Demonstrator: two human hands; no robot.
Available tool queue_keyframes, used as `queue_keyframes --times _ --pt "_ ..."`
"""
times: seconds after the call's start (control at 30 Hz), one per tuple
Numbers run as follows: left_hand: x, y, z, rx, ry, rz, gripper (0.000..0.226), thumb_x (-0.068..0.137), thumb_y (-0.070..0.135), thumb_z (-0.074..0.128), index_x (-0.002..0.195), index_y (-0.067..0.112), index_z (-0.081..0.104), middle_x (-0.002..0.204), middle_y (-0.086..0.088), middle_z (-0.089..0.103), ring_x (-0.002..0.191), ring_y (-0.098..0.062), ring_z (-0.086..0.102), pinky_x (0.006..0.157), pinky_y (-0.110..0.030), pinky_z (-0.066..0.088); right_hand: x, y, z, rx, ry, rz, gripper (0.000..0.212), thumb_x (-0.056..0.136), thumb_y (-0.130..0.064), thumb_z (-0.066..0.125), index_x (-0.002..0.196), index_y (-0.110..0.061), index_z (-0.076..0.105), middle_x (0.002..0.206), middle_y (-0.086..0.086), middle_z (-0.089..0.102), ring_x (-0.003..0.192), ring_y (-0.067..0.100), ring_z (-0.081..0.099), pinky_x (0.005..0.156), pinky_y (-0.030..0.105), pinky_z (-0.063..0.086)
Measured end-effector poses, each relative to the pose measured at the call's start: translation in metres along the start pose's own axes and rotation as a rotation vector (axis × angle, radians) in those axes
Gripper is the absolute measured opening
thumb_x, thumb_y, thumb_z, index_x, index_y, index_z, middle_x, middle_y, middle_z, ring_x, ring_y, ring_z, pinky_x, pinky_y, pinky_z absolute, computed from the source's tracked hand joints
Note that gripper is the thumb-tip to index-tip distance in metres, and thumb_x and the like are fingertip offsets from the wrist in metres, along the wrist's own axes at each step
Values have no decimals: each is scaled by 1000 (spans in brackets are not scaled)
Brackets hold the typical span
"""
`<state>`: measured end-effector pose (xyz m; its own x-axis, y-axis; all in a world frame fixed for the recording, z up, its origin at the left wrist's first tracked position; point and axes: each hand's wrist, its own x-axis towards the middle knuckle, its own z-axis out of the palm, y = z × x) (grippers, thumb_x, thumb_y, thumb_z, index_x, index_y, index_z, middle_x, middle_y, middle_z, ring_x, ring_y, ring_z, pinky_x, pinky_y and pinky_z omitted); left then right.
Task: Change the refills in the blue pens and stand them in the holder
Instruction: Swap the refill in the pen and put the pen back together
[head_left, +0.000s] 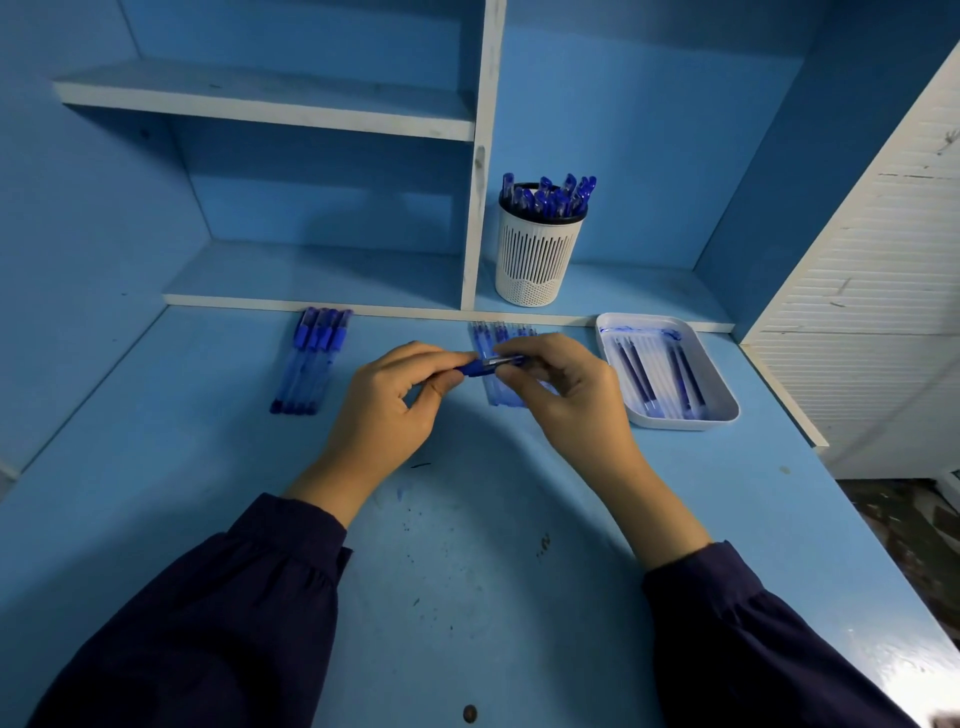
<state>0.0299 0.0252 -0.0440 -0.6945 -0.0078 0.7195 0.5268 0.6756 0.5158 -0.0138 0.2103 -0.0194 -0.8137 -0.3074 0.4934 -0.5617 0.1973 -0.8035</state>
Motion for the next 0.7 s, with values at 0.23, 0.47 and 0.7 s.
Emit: queue_keyframes --times 0.23,0.47,0.7 --pt "0 -8 4 11 -1 -52 23 93 6 65 115 8 72 107 4 71 96 -4 65 86 -17 51 1 -3 -5 133 64 7 23 87 3 66 106 -10 69 95 3 68 85 12 65 85 23 51" --pt "11 -29 14 277 -187 -404 40 99 28 56 137 16 58 141 -3 55 129 -22 52 102 -32 42 14 -6 -28 43 287 -94 21 88 1 64 108 -9 65 91 2 65 83 14 62 82 24 49" --pt "34 -42 27 418 -381 -487 52 101 33 46 149 14 41 157 1 35 145 -16 27 116 -28 20 51 -33 -55 -8 525 -242 18 89 0 63 102 -10 57 92 3 64 85 15 63 84 32 52"
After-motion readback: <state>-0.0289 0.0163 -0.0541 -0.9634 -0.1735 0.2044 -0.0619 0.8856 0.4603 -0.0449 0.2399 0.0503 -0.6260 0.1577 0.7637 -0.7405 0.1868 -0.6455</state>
